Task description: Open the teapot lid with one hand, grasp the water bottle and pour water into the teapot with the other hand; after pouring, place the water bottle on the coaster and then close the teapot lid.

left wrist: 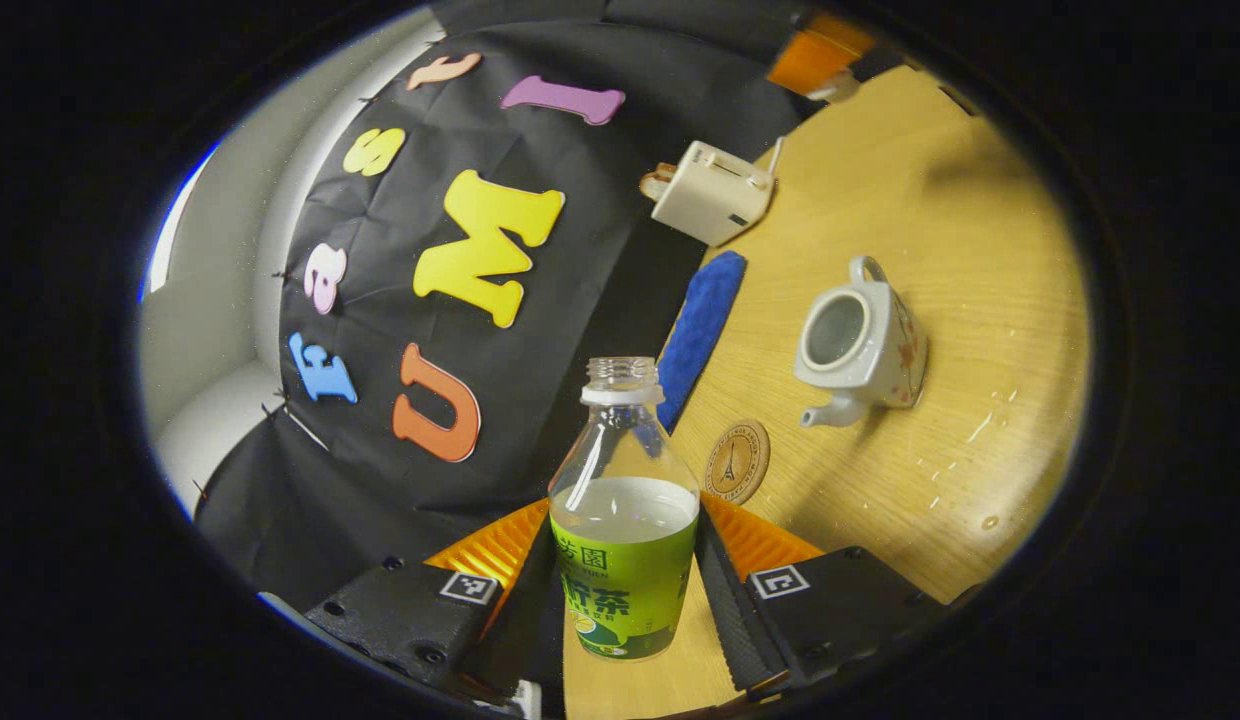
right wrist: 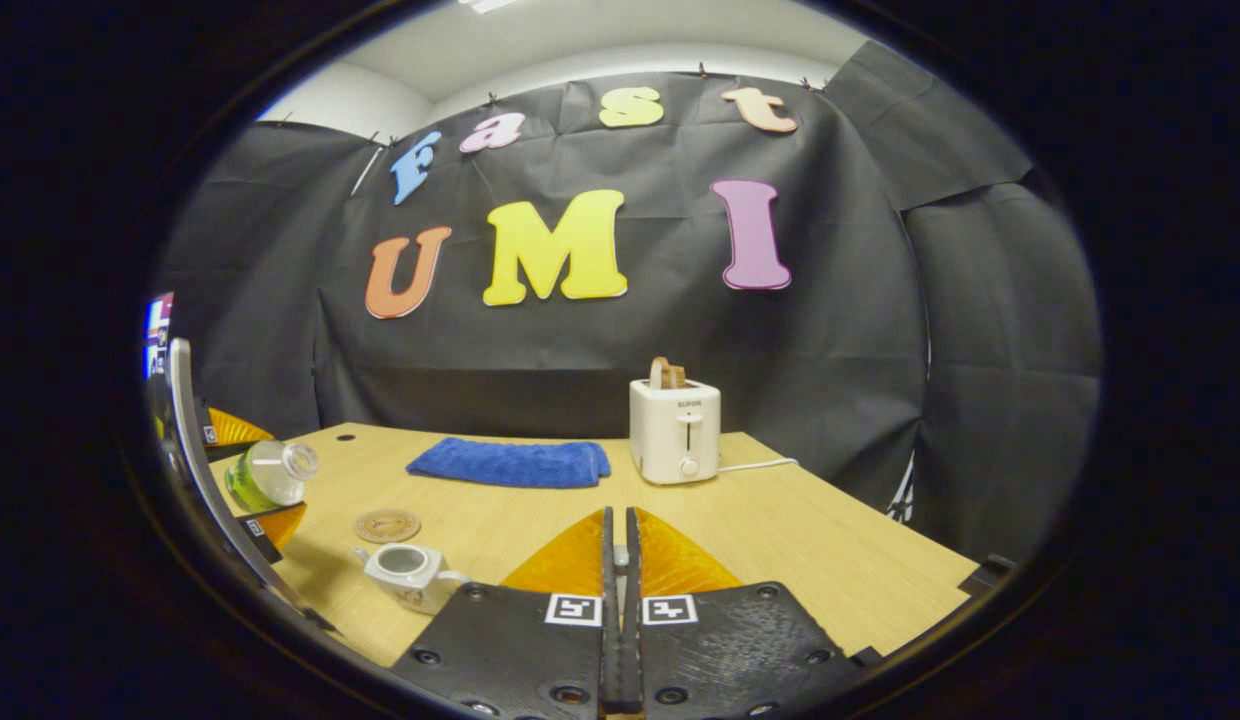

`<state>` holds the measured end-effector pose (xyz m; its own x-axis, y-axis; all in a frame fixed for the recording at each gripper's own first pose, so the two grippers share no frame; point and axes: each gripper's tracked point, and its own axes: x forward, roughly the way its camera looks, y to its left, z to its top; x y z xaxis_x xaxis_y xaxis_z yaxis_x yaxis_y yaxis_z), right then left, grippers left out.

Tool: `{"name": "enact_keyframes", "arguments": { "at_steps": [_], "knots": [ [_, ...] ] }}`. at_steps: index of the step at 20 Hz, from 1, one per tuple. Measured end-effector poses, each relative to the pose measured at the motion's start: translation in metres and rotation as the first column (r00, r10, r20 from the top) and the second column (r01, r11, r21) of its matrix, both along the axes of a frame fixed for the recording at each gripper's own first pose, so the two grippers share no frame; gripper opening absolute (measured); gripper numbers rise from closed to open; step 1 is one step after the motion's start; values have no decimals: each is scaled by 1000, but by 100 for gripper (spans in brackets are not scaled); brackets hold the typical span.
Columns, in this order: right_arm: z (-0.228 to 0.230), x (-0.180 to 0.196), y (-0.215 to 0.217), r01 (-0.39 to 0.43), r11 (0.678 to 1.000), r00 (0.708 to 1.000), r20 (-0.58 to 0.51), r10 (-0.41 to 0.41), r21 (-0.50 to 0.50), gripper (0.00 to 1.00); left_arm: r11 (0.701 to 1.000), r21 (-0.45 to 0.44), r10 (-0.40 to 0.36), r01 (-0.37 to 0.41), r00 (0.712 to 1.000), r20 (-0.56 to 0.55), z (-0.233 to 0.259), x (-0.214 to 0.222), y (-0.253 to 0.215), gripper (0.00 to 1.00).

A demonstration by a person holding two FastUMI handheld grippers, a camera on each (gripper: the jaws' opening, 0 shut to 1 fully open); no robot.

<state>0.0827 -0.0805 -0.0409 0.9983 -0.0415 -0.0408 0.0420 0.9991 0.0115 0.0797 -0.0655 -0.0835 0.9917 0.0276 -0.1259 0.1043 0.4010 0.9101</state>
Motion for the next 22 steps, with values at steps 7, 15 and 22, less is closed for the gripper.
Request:
{"name": "enact_keyframes", "arguments": {
  "at_steps": [7,15,22],
  "knots": [
    [-2,1,-14,21,999,1000,-13,-21,24,0,963,265,-37,49,998,-49,-12,5,-18,76],
    [2,-1,-19,19,999,1000,-9,-19,38,0,845,526,-83,102,995,-60,-2,10,-39,76],
    [3,-1,-22,20,997,1000,-17,-19,69,1,761,641,-68,106,994,-84,6,8,-45,76]
  ]
}}
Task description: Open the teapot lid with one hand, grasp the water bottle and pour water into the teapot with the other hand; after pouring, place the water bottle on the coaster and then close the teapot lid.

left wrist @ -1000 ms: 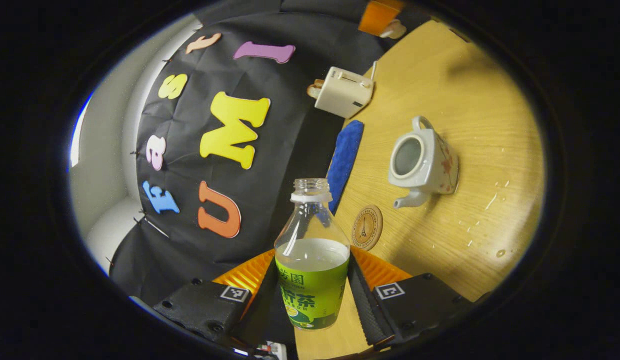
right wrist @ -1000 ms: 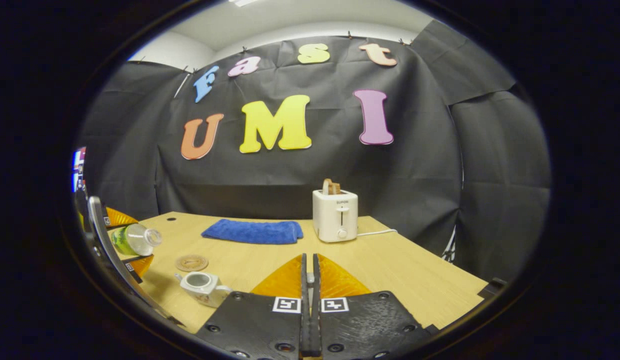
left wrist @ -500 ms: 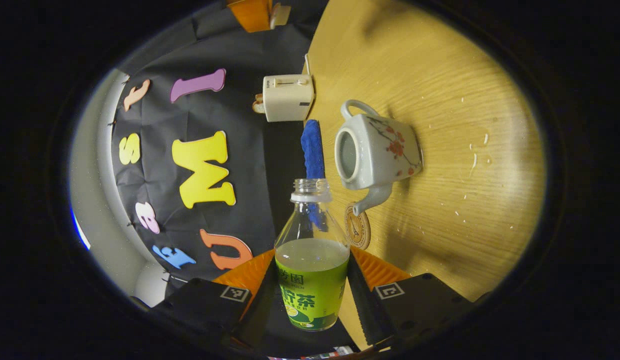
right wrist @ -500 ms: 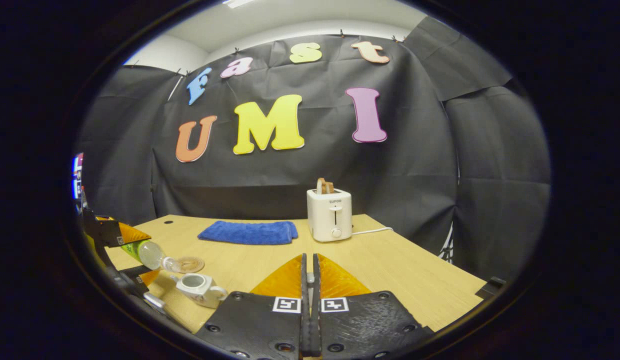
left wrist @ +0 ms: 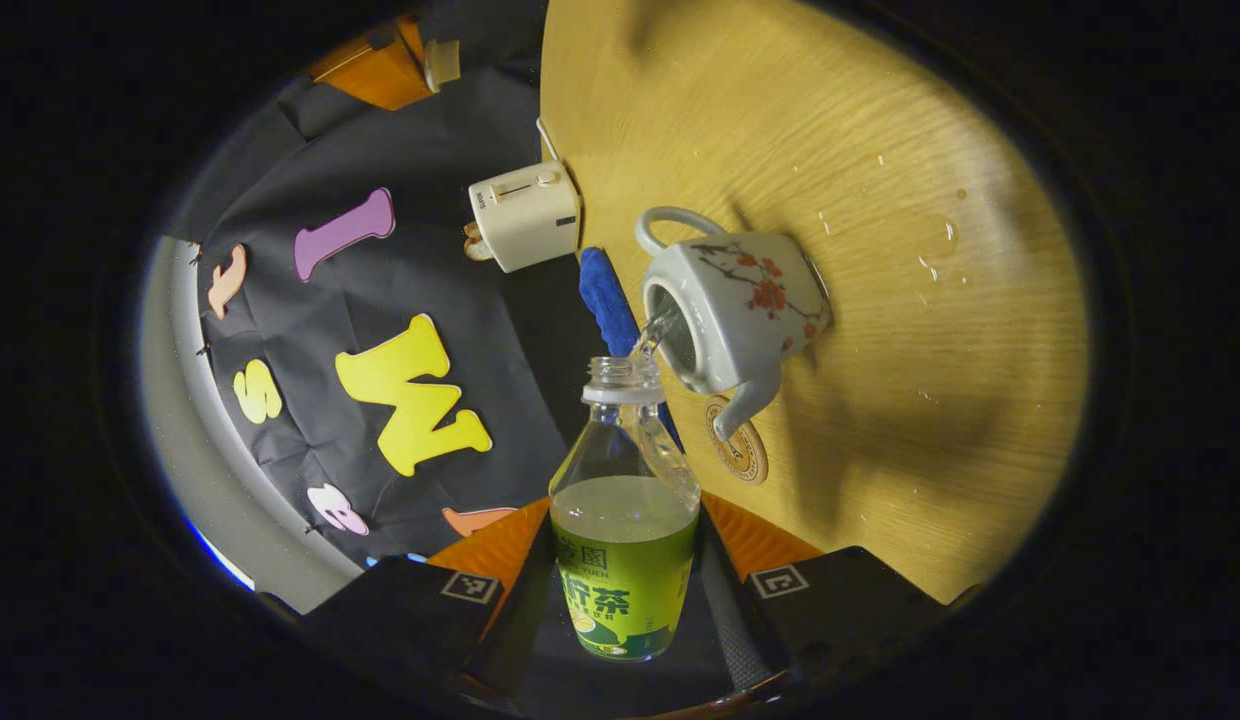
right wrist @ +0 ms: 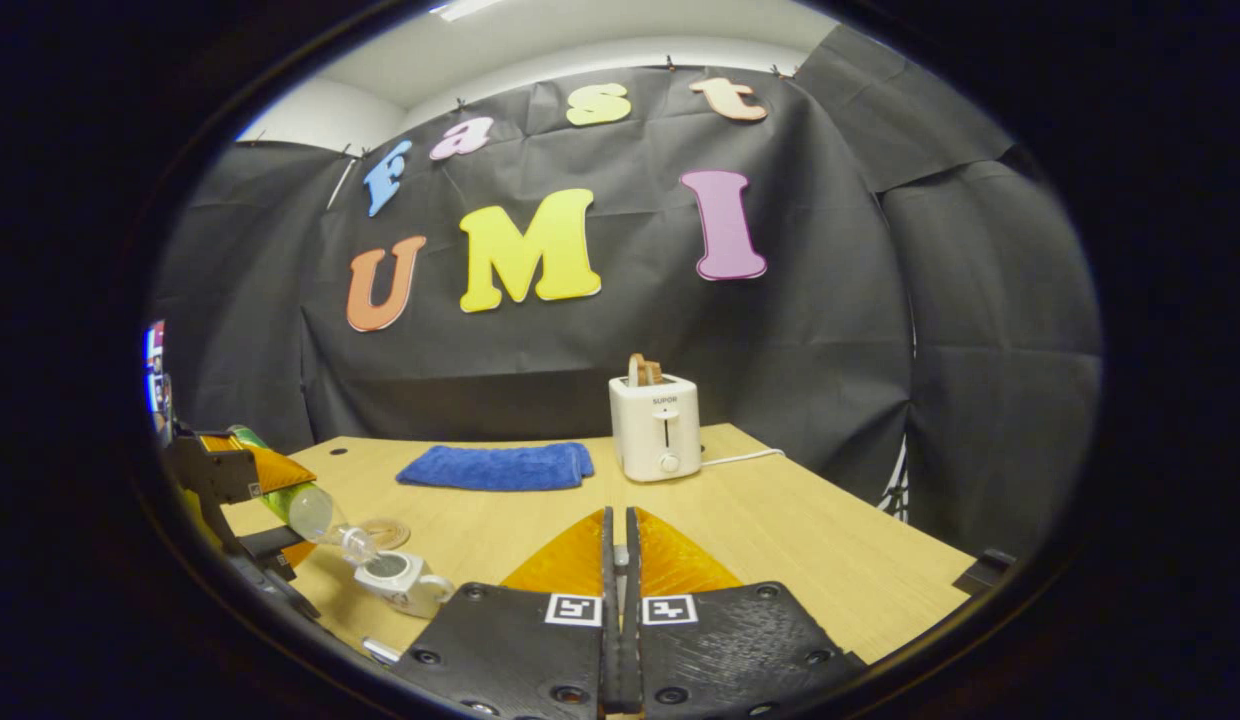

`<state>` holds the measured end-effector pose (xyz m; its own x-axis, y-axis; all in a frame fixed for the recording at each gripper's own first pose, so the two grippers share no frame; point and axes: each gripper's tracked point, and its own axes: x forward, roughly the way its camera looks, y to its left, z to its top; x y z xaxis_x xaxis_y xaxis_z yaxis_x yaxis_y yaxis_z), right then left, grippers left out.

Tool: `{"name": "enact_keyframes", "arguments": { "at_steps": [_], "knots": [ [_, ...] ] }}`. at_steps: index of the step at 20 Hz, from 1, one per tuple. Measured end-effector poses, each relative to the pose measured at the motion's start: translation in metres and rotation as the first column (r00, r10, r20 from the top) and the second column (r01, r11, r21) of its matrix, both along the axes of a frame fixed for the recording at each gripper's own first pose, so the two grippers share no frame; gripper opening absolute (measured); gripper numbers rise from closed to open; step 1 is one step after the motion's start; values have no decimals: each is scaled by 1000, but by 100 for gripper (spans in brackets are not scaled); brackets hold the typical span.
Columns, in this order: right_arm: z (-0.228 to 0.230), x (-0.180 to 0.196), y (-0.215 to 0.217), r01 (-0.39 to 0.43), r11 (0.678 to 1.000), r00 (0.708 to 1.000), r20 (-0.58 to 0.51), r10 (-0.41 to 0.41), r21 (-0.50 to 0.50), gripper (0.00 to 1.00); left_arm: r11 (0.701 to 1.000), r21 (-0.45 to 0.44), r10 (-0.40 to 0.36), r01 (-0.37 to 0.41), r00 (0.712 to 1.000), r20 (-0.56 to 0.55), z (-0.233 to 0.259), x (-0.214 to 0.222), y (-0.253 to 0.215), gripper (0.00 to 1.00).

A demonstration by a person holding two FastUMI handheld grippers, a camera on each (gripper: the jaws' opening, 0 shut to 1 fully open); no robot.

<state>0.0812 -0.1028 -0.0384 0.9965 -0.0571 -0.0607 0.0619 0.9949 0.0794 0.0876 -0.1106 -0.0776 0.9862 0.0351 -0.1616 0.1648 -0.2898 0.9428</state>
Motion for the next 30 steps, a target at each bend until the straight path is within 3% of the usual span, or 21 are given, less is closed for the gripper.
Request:
{"name": "enact_keyframes", "arguments": {
  "at_steps": [12,23,30],
  "knots": [
    [-2,2,-1,-6,1000,1000,-5,6,10,0,995,99,11,-12,1000,6,13,2,0,73],
    [-2,1,-1,-7,1000,1000,-9,7,16,0,975,222,-5,-3,999,34,33,1,-6,76],
    [0,0,-1,-10,1000,1000,-7,10,23,0,969,248,-10,1,999,38,36,-3,-8,76]
  ]
}}
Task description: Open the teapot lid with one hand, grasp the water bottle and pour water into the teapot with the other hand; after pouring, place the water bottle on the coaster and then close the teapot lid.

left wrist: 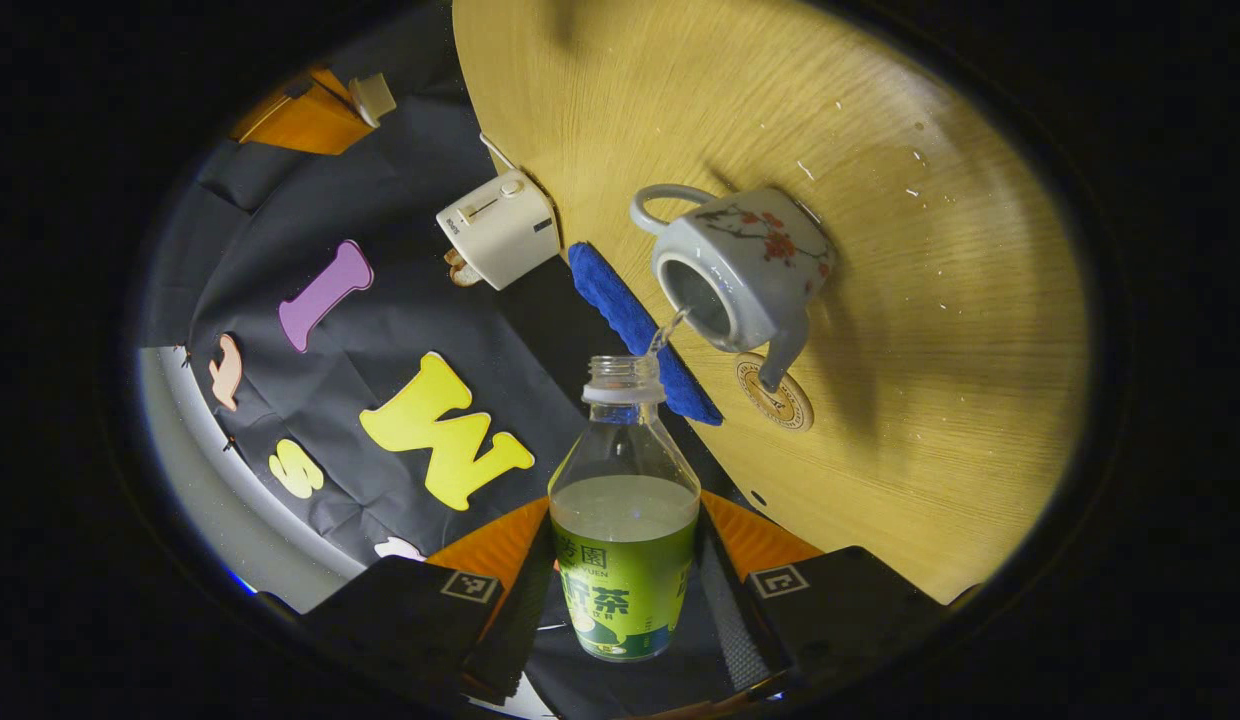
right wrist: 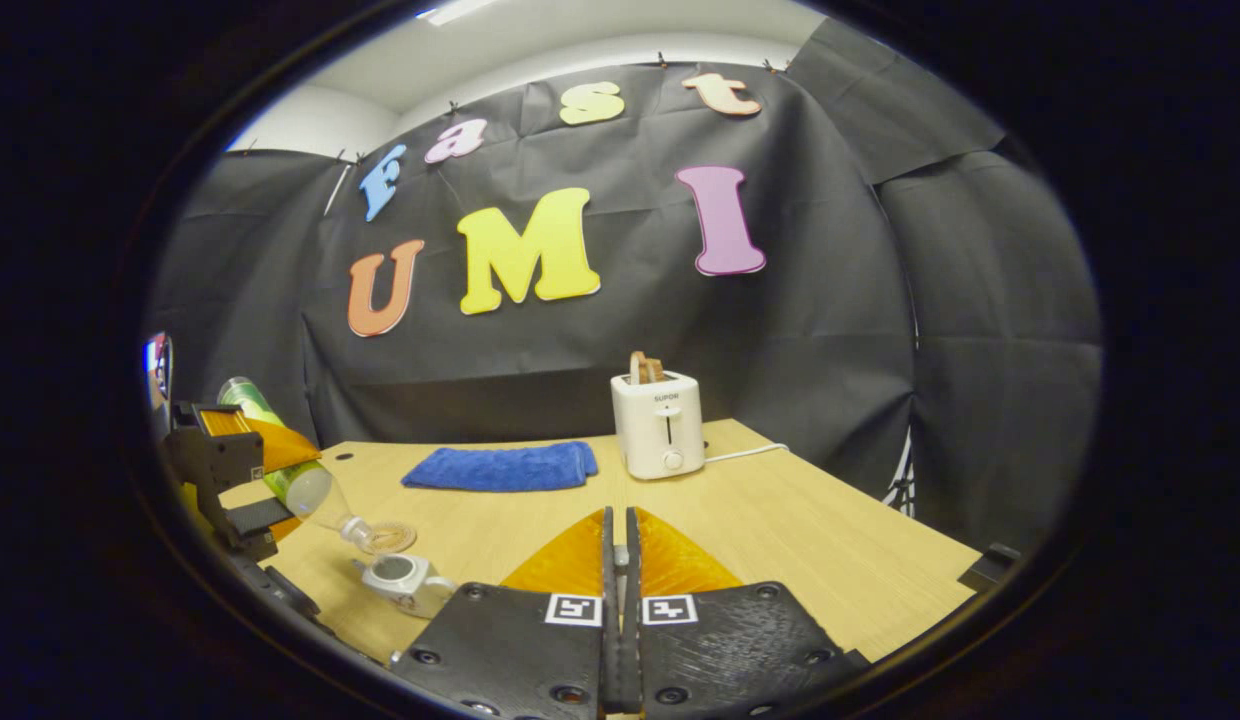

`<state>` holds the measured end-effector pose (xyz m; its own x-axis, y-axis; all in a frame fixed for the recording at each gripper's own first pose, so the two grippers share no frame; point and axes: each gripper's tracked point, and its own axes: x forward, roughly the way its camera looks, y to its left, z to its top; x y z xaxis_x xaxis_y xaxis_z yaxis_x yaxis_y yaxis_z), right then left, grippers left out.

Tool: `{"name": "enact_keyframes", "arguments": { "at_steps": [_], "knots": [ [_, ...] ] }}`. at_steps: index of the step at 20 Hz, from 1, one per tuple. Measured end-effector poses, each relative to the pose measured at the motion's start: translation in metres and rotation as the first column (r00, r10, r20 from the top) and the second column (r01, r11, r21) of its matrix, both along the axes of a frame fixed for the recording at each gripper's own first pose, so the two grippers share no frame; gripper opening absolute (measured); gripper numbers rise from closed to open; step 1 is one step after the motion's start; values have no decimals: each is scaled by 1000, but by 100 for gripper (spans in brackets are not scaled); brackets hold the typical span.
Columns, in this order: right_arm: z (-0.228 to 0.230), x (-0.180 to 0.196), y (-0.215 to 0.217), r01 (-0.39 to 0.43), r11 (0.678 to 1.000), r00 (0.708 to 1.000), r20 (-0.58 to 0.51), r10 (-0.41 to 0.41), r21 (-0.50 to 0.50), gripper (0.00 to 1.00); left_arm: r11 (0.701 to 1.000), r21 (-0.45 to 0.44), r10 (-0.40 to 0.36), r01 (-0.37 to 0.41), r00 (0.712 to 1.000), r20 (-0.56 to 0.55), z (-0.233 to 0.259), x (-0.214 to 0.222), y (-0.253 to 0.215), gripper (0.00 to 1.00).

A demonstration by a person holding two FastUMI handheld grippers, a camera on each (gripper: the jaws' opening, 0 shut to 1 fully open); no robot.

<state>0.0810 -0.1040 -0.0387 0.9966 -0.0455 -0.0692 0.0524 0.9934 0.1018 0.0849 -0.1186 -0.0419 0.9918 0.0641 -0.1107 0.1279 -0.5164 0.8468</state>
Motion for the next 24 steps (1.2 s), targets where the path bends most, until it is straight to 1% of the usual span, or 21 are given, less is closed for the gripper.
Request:
{"name": "enact_keyframes", "arguments": {
  "at_steps": [7,9,16,18,19,21,22,23,24],
  "knots": [
    [0,-1,2,-4,1000,1000,-2,4,1,1,1000,6,8,-8,1000,4,0,2,2,76],
    [0,-1,2,-4,1000,1000,-3,4,1,0,1000,4,6,-6,1000,6,1,1,2,76],
    [1,-2,-2,5,1000,1000,-3,-5,-1,0,1000,-9,-2,2,1000,9,0,2,2,76],
    [1,-3,-2,9,1000,1000,-3,-9,-1,0,1000,-25,-11,12,1000,16,1,2,2,76],
    [2,-3,-2,9,1000,1000,-2,-9,0,0,999,-52,-11,12,1000,20,4,3,4,76],
    [2,-3,-3,12,1000,1000,-1,-12,0,0,987,-161,-2,6,1000,24,10,5,10,76],
    [3,-3,-4,14,1000,1000,0,-14,0,0,973,-230,9,-3,1000,24,14,8,12,76],
    [3,-3,-4,16,1000,1000,-2,-16,-1,0,953,-302,18,-11,1000,20,16,8,14,76],
    [3,-4,-4,17,1000,1000,-2,-17,-3,0,926,-377,28,-20,1000,14,18,9,16,76]
  ]
}}
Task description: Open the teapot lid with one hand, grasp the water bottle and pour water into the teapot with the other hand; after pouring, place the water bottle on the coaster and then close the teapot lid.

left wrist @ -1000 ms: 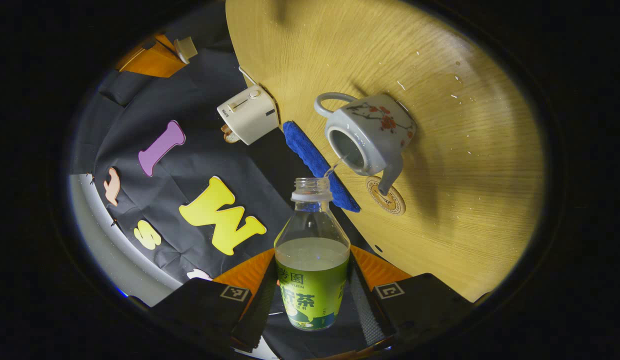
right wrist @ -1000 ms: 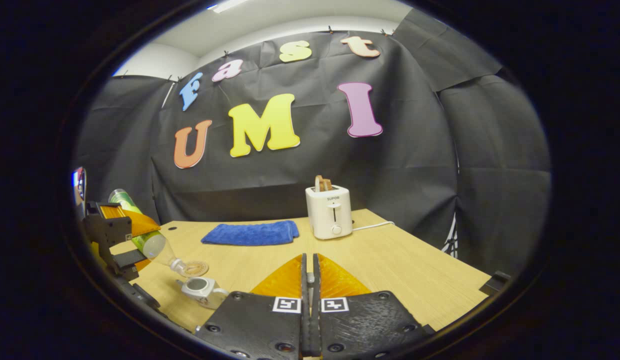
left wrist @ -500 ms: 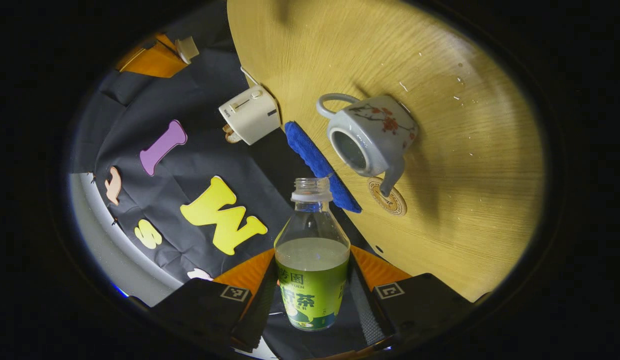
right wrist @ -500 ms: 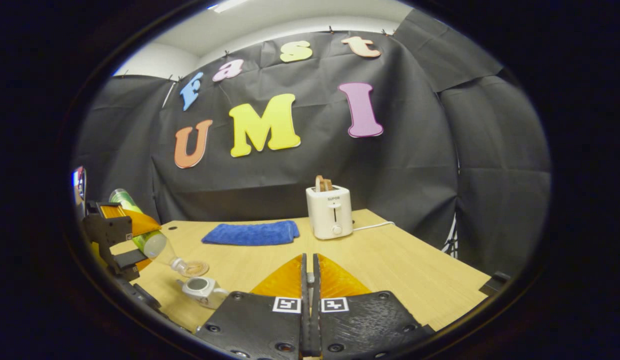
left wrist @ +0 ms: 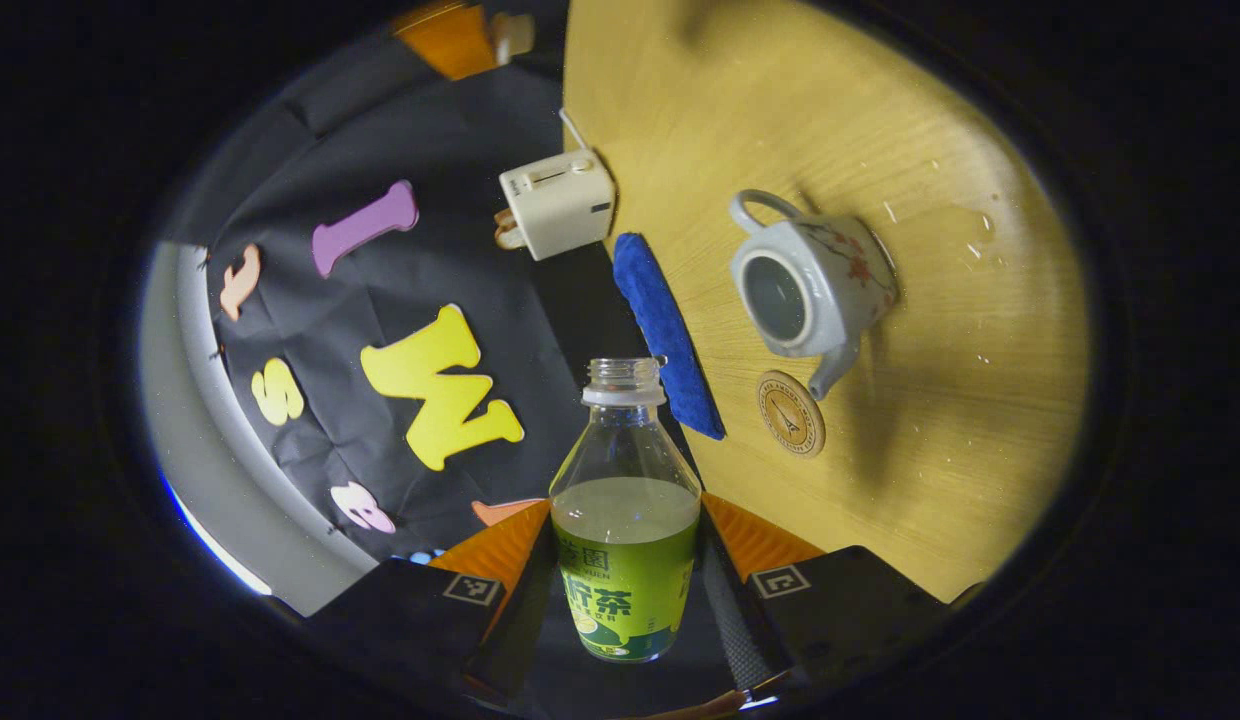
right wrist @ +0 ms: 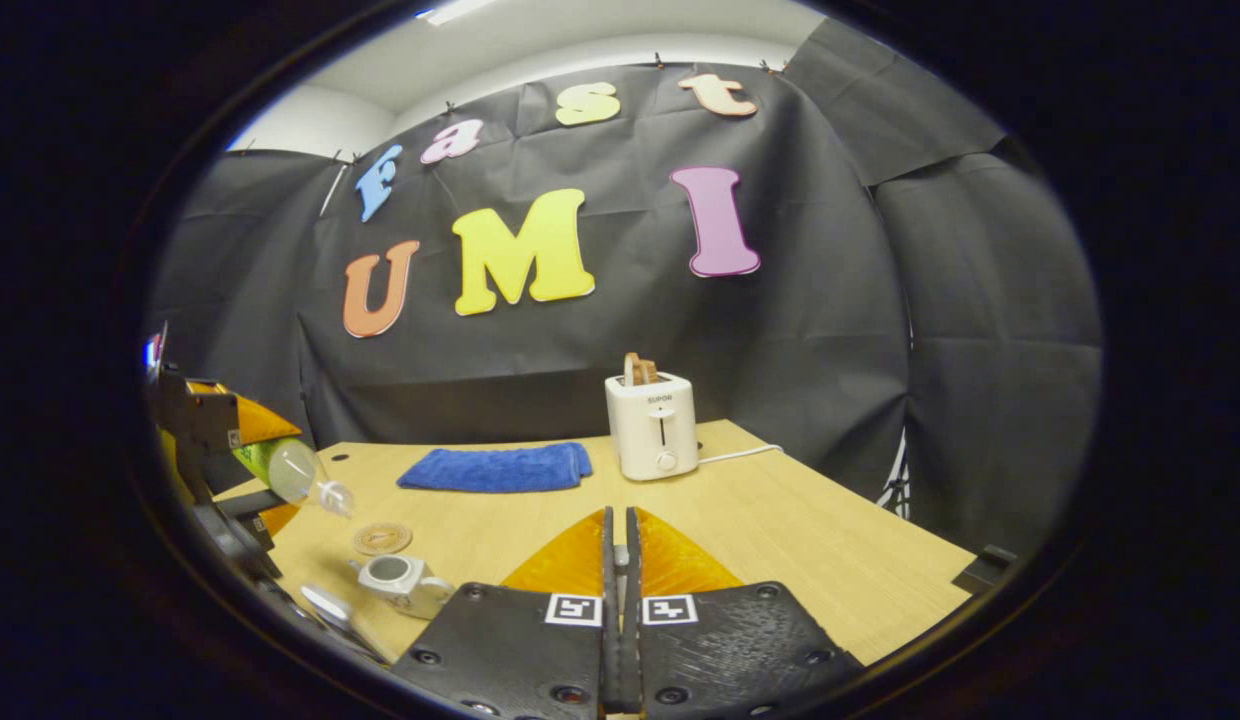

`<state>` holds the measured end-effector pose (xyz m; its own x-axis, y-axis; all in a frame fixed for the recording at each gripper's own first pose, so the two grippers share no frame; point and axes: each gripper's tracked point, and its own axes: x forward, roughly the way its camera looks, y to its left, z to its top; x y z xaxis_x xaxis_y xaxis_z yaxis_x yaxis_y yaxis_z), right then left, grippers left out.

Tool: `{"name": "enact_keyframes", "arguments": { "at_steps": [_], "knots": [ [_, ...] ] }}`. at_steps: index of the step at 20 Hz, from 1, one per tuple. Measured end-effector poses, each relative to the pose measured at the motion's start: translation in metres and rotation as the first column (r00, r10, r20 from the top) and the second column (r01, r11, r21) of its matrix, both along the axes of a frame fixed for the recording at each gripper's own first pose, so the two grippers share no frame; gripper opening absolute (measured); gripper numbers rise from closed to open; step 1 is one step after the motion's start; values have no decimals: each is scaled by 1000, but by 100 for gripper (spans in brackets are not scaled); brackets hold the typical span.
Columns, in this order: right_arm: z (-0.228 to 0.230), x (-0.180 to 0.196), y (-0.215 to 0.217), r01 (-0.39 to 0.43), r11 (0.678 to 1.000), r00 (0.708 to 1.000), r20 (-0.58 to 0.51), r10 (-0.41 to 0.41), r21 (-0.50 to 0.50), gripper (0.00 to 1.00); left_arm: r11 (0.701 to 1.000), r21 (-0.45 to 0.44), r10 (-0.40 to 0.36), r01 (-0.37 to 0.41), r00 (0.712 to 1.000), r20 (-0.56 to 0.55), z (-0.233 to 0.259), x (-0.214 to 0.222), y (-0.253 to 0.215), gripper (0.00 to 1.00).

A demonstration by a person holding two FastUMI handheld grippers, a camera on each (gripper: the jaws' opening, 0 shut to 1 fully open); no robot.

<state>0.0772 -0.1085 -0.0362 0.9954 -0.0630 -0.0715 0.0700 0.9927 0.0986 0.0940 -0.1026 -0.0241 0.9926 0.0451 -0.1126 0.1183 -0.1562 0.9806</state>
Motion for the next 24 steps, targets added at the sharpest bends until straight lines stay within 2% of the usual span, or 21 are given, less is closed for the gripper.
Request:
{"name": "enact_keyframes", "arguments": {
  "at_steps": [2,3,4,6,8,10,12,14,16,18,20,21,22,23,24],
  "knots": [
    [2,-1,-1,4,1000,1000,5,-4,-2,0,987,-161,18,-20,1000,-15,3,3,7,72],
    [3,-1,0,6,1000,1000,1,-6,-4,0,971,-238,26,-29,1000,-18,7,5,10,76],
    [3,-1,2,-2,1000,1000,-1,2,-7,0,949,-314,21,-24,1000,-15,12,8,11,75],
    [7,-5,5,-7,1000,1000,7,7,-1,0,886,-463,36,-32,999,0,20,13,19,76],
    [4,-5,9,-17,1000,1000,2,17,-9,0,791,-610,67,-41,998,20,28,19,32,76],
    [4,-5,14,-23,1000,1000,0,23,-20,1,668,-743,93,-33,995,39,38,27,43,76],
    [3,-5,19,-34,999,999,-3,34,-31,0,525,-851,117,-9,991,61,46,36,53,76],
    [2,-5,21,-36,999,999,-4,35,-38,0,340,-940,111,15,992,56,42,43,54,76],
    [0,-4,22,-37,998,999,-8,36,-43,1,157,-987,81,34,996,47,41,51,49,77],
    [-2,-3,22,-36,998,999,-12,36,-44,0,-12,-999,54,43,998,42,38,56,44,77],
    [-4,-2,22,-35,998,999,-17,34,-48,0,-161,-985,25,62,998,59,35,62,37,77],
    [-6,-1,23,-36,998,999,-20,35,-48,0,-218,-974,24,66,998,62,28,68,39,77],
    [-7,0,23,-37,998,999,-24,36,-50,0,-259,-963,25,70,997,66,23,75,38,75],
    [-8,0,24,-41,998,999,-27,40,-53,0,-283,-957,22,64,998,60,14,81,35,80],
    [-8,0,25,-42,998,999,-28,41,-54,0,-289,-955,20,60,998,56,6,85,34,78]
  ]
}}
